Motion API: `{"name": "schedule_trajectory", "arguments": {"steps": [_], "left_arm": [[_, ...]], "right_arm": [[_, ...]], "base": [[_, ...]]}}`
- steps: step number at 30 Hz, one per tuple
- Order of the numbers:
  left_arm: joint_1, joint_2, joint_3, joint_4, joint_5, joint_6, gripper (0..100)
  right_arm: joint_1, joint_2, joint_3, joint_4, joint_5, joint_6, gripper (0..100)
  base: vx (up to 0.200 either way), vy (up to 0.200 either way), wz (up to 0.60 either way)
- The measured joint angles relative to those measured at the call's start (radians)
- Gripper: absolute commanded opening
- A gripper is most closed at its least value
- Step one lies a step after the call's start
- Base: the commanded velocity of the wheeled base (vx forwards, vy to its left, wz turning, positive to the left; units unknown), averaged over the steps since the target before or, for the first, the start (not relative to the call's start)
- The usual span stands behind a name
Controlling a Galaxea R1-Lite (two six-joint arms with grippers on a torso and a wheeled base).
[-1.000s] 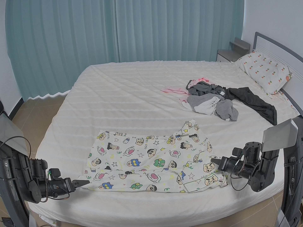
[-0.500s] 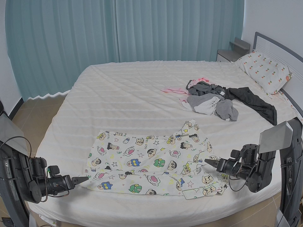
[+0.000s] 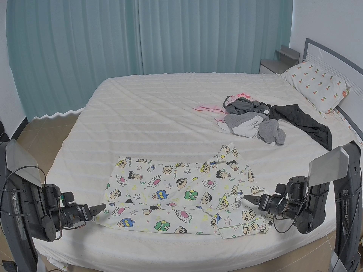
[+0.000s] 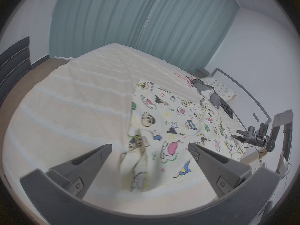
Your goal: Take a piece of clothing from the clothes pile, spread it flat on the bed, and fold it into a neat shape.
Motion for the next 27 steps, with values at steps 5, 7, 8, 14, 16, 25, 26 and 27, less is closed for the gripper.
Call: {"name": "schedule_trajectory", "arguments": {"steps": [5,7,8,14,16,25,26,27], "left_arm": [[-0.076,0.008,-0.036,0.009,0.004,0.000,100],[-0.105,0.010,-0.059,0.024,0.017,0.000,100],[-0.116,0.011,-0.071,0.039,0.025,0.001,100],[-0.149,0.015,-0.116,0.119,0.039,0.005,100],[-0.150,0.015,-0.132,0.141,0.039,0.006,100],[-0.153,0.017,-0.153,0.164,0.047,0.007,100],[-0.152,0.017,-0.153,0.164,0.047,0.007,100],[-0.150,0.018,-0.153,0.164,0.047,0.007,100]], "right_arm": [[0.006,0.000,0.014,0.000,0.000,-0.001,100],[0.006,0.000,0.018,0.000,0.000,-0.001,100],[0.007,-0.001,0.020,0.000,0.000,-0.001,100],[0.013,-0.001,0.026,0.000,0.000,-0.001,100],[0.015,-0.001,0.027,0.000,0.000,-0.002,100],[0.018,-0.001,0.029,0.000,0.000,-0.003,100],[0.020,-0.001,0.028,0.000,0.000,-0.003,100],[0.021,-0.001,0.028,0.000,0.000,-0.003,100]], "base": [[0.000,0.000,0.00],[0.000,0.000,0.00],[0.000,0.000,0.00],[0.000,0.000,0.00],[0.000,0.000,0.00],[0.000,0.000,0.00],[0.000,0.000,0.00],[0.000,0.000,0.00]]}}
